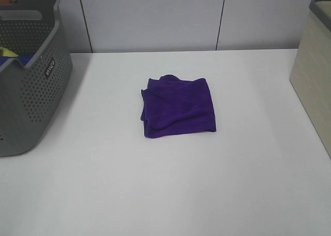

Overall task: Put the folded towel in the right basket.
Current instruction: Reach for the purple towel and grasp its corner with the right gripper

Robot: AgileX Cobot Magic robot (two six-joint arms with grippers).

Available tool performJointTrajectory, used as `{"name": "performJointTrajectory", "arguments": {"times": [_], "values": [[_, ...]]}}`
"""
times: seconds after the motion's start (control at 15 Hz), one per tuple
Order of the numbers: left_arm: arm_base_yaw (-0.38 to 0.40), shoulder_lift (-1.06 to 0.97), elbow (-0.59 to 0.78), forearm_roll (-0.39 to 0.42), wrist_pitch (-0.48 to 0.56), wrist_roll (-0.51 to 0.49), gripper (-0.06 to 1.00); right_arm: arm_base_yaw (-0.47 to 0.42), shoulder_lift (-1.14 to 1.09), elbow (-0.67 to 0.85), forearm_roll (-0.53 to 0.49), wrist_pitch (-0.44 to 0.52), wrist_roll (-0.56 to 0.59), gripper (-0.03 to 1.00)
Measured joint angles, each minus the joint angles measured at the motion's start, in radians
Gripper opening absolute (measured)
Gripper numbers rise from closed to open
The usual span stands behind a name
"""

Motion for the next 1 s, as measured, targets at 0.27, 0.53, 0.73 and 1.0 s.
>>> {"name": "performJointTrajectory", "arguments": {"times": [0.27,0.53,0.73,1.0], "values": [[0.000,0.000,0.000,0.000,0.000,0.000,0.99,0.000,0.000,0.000,0.000,0.000,0.000,0.96],[0.000,0.000,0.000,0.000,0.000,0.000,0.99,0.000,0.000,0.000,-0.001,0.000,0.000,0.96],[0.000,0.000,0.000,0.000,0.000,0.000,0.99,0.000,0.000,0.000,-0.001,0.000,0.000,0.96],[0.000,0.000,0.000,0.000,0.000,0.000,0.99,0.000,0.000,0.000,-0.001,0.000,0.000,0.96]]}}
